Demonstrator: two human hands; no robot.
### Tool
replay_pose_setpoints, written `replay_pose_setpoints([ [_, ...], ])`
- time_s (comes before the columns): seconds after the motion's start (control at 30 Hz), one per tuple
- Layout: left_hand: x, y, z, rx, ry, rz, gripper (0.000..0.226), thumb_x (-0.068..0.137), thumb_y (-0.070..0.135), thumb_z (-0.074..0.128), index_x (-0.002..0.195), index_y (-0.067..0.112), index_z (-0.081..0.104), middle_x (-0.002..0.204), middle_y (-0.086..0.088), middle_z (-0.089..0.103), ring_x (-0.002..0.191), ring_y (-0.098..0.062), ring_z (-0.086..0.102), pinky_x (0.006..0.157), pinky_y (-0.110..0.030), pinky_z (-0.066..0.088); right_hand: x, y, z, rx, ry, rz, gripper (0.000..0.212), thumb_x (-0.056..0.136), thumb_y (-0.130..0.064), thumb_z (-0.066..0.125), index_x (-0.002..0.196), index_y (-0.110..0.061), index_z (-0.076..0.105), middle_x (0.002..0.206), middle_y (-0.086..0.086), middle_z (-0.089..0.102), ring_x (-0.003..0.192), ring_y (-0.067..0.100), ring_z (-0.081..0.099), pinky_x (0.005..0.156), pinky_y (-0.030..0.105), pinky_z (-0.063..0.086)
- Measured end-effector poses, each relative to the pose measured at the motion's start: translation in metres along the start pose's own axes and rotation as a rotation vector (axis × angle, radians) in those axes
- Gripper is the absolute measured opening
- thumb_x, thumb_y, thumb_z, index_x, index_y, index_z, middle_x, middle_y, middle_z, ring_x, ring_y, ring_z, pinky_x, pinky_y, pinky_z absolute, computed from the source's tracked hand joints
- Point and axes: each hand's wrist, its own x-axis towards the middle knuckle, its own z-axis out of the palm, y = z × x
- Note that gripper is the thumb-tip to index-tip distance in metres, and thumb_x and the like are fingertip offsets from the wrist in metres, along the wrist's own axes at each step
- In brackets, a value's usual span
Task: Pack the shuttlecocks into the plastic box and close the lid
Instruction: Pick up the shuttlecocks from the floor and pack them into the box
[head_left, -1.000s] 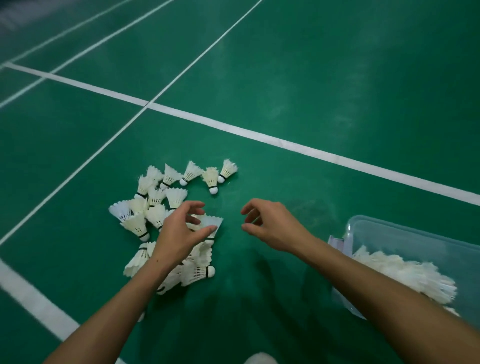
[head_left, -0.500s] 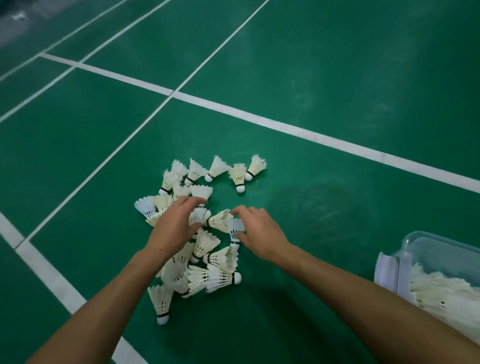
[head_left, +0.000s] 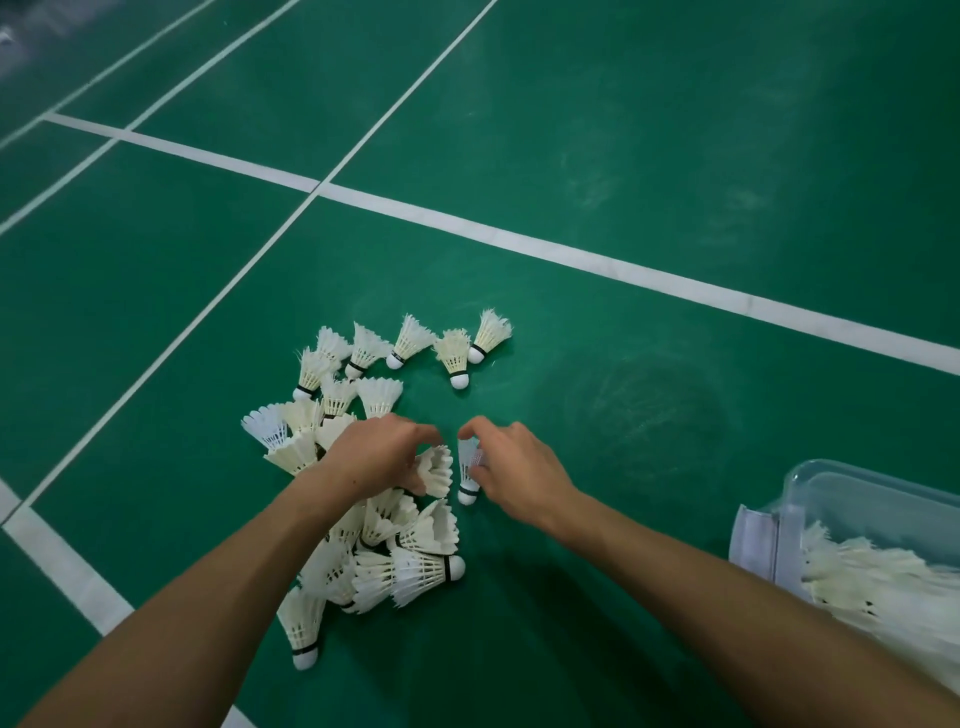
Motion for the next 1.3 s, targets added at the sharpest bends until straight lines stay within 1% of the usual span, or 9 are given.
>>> replay_pose_setpoints([
  [0.1, -0.005, -0.001, -0.003, -0.053, 0.024, -0.042, 0.066, 0.079, 0.051, 0.086, 0.137, 0.03, 0.062, 0.086, 0.014, 0.063, 0.08, -0.012, 0.061, 0.069, -0.037, 0.059, -0.013, 0.008, -0.015, 0.012, 0.033, 0.019, 0.04, 0.101, -0.019, 0.058, 0.14, -0.023, 0.049, 0.118, 0.006, 0.07, 0.111, 0.029, 0.063, 0.079, 0.044, 0.052],
  [0.27, -0.025, 0.016, -0.02, -0.174, 0.251, -0.015, 0.06, 0.079, 0.041, 0.087, 0.133, 0.027, 0.066, 0.088, 0.012, 0.069, 0.077, -0.009, 0.067, 0.072, -0.038, 0.063, -0.046, 0.014, -0.053, 0.098, 0.132, 0.069, 0.046, 0.096, -0.023, 0.065, 0.139, -0.029, 0.049, 0.116, 0.003, 0.073, 0.107, 0.029, 0.067, 0.086, 0.046, 0.056],
  [0.4, -0.036, 0.063, -0.052, -0.278, 0.422, 0.084, 0.061, 0.076, 0.045, 0.087, 0.131, 0.029, 0.066, 0.099, 0.015, 0.061, 0.084, -0.008, 0.061, 0.08, -0.038, 0.061, -0.089, 0.018, -0.097, 0.179, 0.285, 0.055, 0.047, 0.091, -0.023, 0.073, 0.134, -0.029, 0.054, 0.101, -0.006, 0.073, 0.094, 0.021, 0.069, 0.084, 0.046, 0.058],
  [0.57, -0.044, 0.148, -0.089, -0.368, 0.556, 0.251, 0.06, 0.072, 0.052, 0.085, 0.125, 0.027, 0.068, 0.115, 0.012, 0.062, 0.093, -0.014, 0.063, 0.078, -0.043, 0.059, -0.176, 0.036, -0.157, 0.253, 0.433, 0.071, 0.05, 0.091, -0.022, 0.08, 0.135, -0.029, 0.058, 0.096, -0.015, 0.068, 0.084, 0.007, 0.071, 0.082, 0.037, 0.062],
  [0.77, -0.038, 0.244, -0.105, -0.392, 0.535, 0.45, 0.054, 0.073, 0.043, 0.09, 0.12, 0.033, 0.066, 0.117, 0.019, 0.064, 0.096, -0.014, 0.067, 0.075, -0.039, 0.057, -0.275, 0.084, -0.184, 0.267, 0.576, 0.185, 0.047, 0.09, -0.018, 0.08, 0.131, -0.028, 0.061, 0.093, -0.015, 0.069, 0.082, 0.002, 0.069, 0.081, 0.031, 0.061],
  [0.93, -0.032, 0.304, -0.101, -0.372, 0.44, 0.555, 0.052, 0.076, 0.058, 0.08, 0.122, 0.039, 0.062, 0.121, 0.024, 0.066, 0.104, -0.008, 0.066, 0.082, -0.04, 0.058, -0.325, 0.127, -0.189, 0.279, 0.697, 0.313, 0.044, 0.089, -0.019, 0.08, 0.128, -0.029, 0.062, 0.092, -0.012, 0.071, 0.084, 0.005, 0.07, 0.081, 0.037, 0.061],
  [1.03, -0.025, 0.328, -0.098, -0.315, 0.363, 0.597, 0.055, 0.076, 0.061, 0.077, 0.125, 0.041, 0.063, 0.126, 0.024, 0.067, 0.108, -0.007, 0.066, 0.085, -0.04, 0.058, -0.343, 0.152, -0.189, 0.274, 0.737, 0.415, 0.042, 0.089, -0.02, 0.08, 0.126, -0.032, 0.063, 0.09, -0.017, 0.071, 0.083, 0.002, 0.069, 0.08, 0.041, 0.06],
  [1.13, -0.019, 0.341, -0.094, -0.248, 0.278, 0.623, 0.053, 0.078, 0.057, 0.079, 0.126, 0.042, 0.062, 0.128, 0.024, 0.067, 0.11, -0.009, 0.066, 0.084, -0.041, 0.057, -0.354, 0.171, -0.18, 0.252, 0.751, 0.47, 0.04, 0.09, -0.022, 0.078, 0.125, -0.036, 0.062, 0.091, -0.017, 0.072, 0.084, 0.005, 0.069, 0.078, 0.043, 0.06],
  [1.3, -0.012, 0.353, -0.091, -0.114, 0.246, 0.619, 0.049, 0.084, 0.054, 0.076, 0.129, 0.043, 0.06, 0.129, 0.024, 0.066, 0.112, -0.007, 0.064, 0.083, -0.037, 0.056, -0.361, 0.183, -0.159, 0.061, 0.757, 0.503, 0.042, 0.092, -0.023, 0.077, 0.127, -0.036, 0.059, 0.091, -0.023, 0.067, 0.08, 0.0, 0.065, 0.076, 0.035, 0.057],
])
